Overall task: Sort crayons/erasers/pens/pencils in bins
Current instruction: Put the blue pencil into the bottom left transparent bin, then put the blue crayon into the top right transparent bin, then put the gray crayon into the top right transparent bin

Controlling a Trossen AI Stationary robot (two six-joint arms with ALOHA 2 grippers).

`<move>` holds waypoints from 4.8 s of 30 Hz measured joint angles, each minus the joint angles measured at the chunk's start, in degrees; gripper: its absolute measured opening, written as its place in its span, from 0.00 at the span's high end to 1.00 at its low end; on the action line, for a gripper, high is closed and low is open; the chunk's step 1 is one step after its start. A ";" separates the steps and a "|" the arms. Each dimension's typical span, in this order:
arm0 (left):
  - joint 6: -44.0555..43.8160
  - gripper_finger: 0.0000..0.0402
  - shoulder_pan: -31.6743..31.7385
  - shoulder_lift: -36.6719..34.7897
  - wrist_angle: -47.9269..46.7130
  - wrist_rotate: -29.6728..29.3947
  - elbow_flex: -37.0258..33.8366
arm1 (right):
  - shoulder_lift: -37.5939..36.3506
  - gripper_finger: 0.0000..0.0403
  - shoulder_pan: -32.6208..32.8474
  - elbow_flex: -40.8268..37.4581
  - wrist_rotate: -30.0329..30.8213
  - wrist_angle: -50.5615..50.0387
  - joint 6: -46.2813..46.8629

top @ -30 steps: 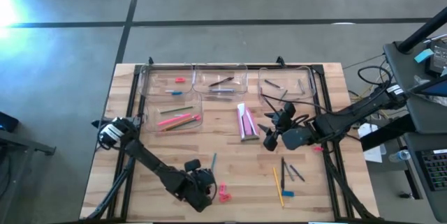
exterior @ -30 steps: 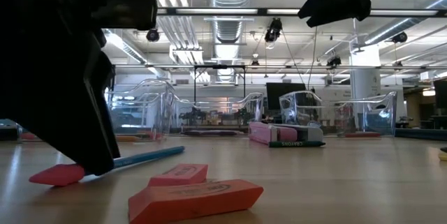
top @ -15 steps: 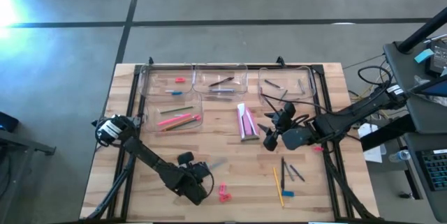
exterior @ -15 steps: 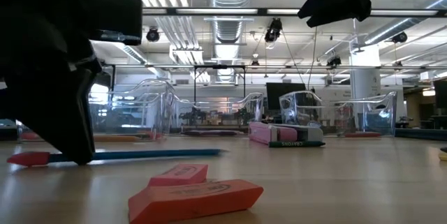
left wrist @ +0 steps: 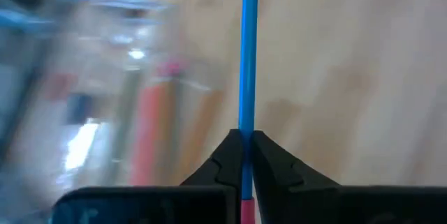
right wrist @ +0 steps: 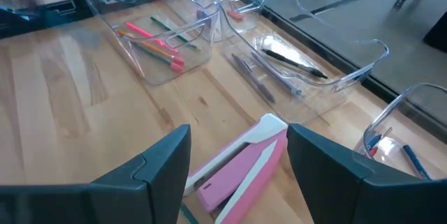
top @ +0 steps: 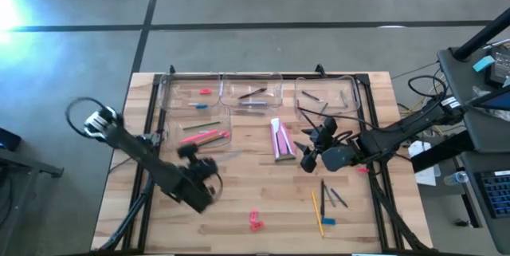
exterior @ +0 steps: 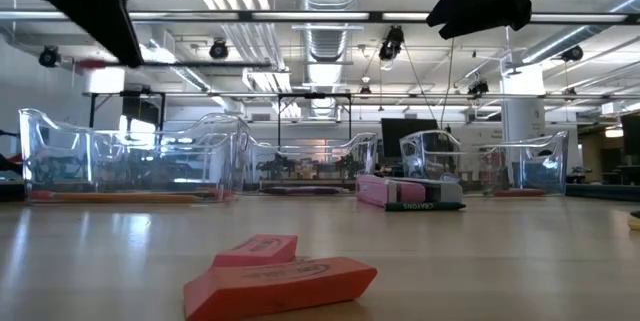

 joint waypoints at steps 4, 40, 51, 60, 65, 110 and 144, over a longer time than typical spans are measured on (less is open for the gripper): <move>-0.10 1.00 2.20 -6.58 -12.95 -0.76 -0.59 | 0.02 0.44 0.00 0.00 -0.04 -0.01 0.00; 44.13 0.60 7.42 -23.35 60.40 -2.20 -24.39 | 5.84 0.44 14.53 1.27 -21.81 -14.08 23.14; 52.82 0.60 7.44 -23.05 96.91 10.80 -36.56 | 15.45 0.44 22.69 1.27 -37.70 -25.97 55.33; 52.53 0.60 7.44 -22.84 98.91 11.70 -38.60 | 19.89 0.44 23.05 1.27 -48.56 -28.48 56.97; 52.48 0.60 7.39 -22.79 98.87 12.99 -38.60 | 20.84 0.44 24.45 1.27 -48.70 -28.36 56.98; 50.93 0.60 7.39 -22.70 98.87 14.84 -38.56 | 18.67 0.97 25.37 3.07 -33.91 -28.72 61.56; 50.92 0.60 7.44 -22.70 102.65 16.22 -38.49 | -6.10 0.68 -33.44 -0.26 -9.19 -25.28 12.74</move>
